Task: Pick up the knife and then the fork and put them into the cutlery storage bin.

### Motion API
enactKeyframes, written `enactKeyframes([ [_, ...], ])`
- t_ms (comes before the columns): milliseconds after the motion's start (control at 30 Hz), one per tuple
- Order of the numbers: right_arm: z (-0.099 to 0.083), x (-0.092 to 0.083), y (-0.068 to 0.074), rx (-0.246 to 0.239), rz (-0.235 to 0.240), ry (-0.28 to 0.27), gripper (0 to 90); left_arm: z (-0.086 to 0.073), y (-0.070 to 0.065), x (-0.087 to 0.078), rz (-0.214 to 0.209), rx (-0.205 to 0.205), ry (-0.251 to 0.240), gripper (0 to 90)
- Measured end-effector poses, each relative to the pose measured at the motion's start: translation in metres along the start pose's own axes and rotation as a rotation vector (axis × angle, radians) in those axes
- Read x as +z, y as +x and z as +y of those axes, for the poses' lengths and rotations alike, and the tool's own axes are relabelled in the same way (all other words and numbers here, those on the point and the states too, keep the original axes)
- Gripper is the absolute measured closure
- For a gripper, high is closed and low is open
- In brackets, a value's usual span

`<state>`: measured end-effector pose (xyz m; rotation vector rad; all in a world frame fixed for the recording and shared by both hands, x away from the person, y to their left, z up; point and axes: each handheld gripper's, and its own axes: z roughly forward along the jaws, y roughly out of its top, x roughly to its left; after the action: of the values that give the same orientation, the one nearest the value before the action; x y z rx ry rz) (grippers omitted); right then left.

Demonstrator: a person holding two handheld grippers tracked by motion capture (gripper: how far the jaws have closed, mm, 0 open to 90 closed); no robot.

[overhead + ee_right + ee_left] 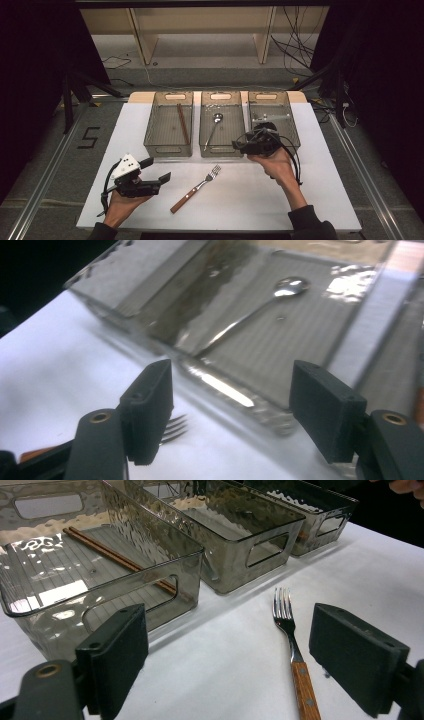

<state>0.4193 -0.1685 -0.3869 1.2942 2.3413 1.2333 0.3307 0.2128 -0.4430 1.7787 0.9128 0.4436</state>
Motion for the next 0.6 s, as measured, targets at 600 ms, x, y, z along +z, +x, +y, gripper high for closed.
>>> enactKeyframes([
  [600,-0.031,0.029,0.060,-0.093,0.151,0.039,30.2,0.000,0.001,-0.002,0.005,-0.004,-0.008,15.5],
])
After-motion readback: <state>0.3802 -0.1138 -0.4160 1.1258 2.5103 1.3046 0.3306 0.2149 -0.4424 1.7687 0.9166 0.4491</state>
